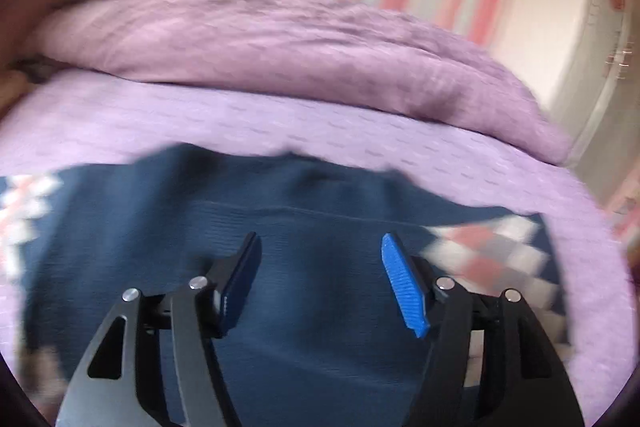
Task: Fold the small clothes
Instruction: 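Carry the sleeve across the sweater body with the right gripper and release, then grasp the other sleeve cuff with the left gripper and lift it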
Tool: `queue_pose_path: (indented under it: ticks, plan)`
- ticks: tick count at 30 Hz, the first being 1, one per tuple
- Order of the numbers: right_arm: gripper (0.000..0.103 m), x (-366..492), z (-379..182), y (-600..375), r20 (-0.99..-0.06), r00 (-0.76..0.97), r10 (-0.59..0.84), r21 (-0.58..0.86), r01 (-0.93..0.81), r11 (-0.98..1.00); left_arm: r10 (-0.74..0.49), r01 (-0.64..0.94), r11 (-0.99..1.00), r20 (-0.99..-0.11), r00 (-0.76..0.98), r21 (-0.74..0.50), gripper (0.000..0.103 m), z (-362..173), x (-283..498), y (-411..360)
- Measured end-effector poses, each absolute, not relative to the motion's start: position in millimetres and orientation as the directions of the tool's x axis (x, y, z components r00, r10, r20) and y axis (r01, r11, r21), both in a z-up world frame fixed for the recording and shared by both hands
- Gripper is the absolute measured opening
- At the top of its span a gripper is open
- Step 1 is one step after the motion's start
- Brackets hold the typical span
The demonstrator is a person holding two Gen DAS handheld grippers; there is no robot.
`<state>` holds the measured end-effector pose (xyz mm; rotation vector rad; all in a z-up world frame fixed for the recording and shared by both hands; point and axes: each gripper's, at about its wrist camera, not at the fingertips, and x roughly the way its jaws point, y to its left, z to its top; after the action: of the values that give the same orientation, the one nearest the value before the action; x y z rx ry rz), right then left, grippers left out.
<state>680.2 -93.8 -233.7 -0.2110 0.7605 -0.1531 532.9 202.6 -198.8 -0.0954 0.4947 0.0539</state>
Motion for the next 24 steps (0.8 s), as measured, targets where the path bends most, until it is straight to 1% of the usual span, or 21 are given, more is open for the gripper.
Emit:
queue_pose_path:
  ticks: [2,6,8,10,12,13,16,17,18,19,20,24]
  plan:
    - [0.064,691.7,-249.3,-107.5,-0.715,0.657,-0.24,-0.237,0.096,0.967,0.025,-0.078,0.993,-0.483,0.876,-0.091,0.1,-200.7,534.0,206.0]
    - [0.064,701.1,-279.3,-89.0,-0.759,0.611,-0.224,-0.254,0.039,0.966,0.026,-0.081,0.992,-0.492,0.87,-0.092,0.1,-204.9,536.0,208.0]
    - [0.064,702.0,-287.1,-70.3,-0.746,0.622,-0.239,-0.282,0.031,0.959,0.026,-0.081,0.993,-0.496,0.868,-0.09,0.1,-206.6,536.3,208.5]
    - [0.063,699.9,-290.4,-54.4,-0.747,0.633,-0.206,-0.27,-0.005,0.963,0.031,-0.081,0.993,-0.497,0.867,-0.08,0.1,-207.2,536.4,208.7]
    - [0.063,696.3,-289.3,-42.2,-0.733,0.648,-0.205,-0.289,-0.025,0.957,0.052,-0.093,0.994,-0.498,0.866,-0.058,0.1,-207.9,537.0,209.2]
    - [0.063,694.1,-287.0,-41.4,-0.731,0.656,-0.188,-0.278,-0.034,0.96,0.06,-0.099,0.994,-0.499,0.864,-0.053,0.1,-208.8,538.0,210.7]
    - [0.064,682.5,-273.7,-49.2,-0.741,0.668,-0.065,-0.151,-0.072,0.986,0.055,-0.111,0.991,-0.513,0.857,-0.078,0.1,-211.8,540.4,219.8]
    - [0.064,677.0,-267.9,-50.1,-0.728,0.683,-0.067,-0.157,-0.07,0.985,0.054,-0.114,0.99,-0.515,0.856,-0.086,0.1,-212.3,540.6,222.7]
    - [0.065,670.6,-263.4,-50.7,-0.713,0.698,-0.063,-0.157,-0.072,0.985,0.056,-0.118,0.989,-0.515,0.855,-0.088,0.1,-212.6,540.8,225.2]
    - [0.072,664.3,-258.9,-52.1,-0.701,0.71,-0.058,-0.156,-0.074,0.985,0.068,-0.127,0.989,-0.515,0.854,-0.081,0.1,-212.5,540.7,227.2]
    - [0.076,653.5,-253.1,-52.8,-0.685,0.726,-0.058,-0.156,-0.069,0.985,0.077,-0.133,0.988,-0.515,0.854,-0.073,0.1,-212.3,541.0,228.4]
    - [0.076,632.9,-239.3,-60.1,-0.669,0.741,-0.05,-0.165,-0.083,0.983,0.096,-0.155,0.986,-0.526,0.845,-0.068,0.1,-212.8,544.6,241.7]
